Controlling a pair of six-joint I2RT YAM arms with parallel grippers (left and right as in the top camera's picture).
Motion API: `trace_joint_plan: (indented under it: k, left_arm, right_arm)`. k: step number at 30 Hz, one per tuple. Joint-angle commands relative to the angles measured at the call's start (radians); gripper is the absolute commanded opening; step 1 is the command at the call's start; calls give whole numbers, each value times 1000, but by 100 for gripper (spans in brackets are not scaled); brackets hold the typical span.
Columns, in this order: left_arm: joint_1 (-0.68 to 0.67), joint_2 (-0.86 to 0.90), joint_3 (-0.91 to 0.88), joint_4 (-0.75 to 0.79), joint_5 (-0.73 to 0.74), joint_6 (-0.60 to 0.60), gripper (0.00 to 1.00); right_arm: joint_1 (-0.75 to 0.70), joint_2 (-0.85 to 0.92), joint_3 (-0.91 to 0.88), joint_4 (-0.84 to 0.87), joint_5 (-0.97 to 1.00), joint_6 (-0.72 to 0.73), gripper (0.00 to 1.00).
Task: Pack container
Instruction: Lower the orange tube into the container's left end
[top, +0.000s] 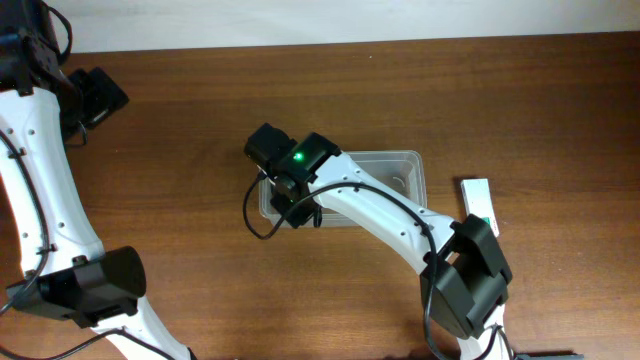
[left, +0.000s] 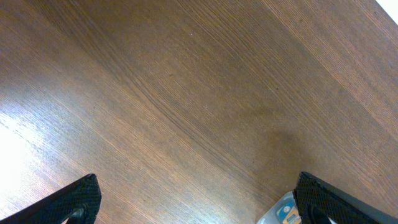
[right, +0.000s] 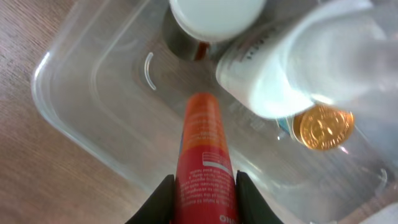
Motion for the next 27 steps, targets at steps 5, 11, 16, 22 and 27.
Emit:
trace_joint_plan:
  k: [5,11,16,22,27]
  left_arm:
    - [2,-10,10,-1,2,16,100]
    - [2,-10,10,-1,3,16,100]
    - [2,-10,10,0,3,16,100]
    - [2,-10,10,-1,3,16,100]
    - [2,-10,10,-1,3,16,100]
  right_arm:
    - [8,18,4,24,-52,-25,22]
    - [8,20,4,27,-56,-25,22]
    - [8,20,4,27,-57,-24,22]
    - [8,20,4,27,-58,-25,22]
    - [8,20,-12,35,-64,-25,22]
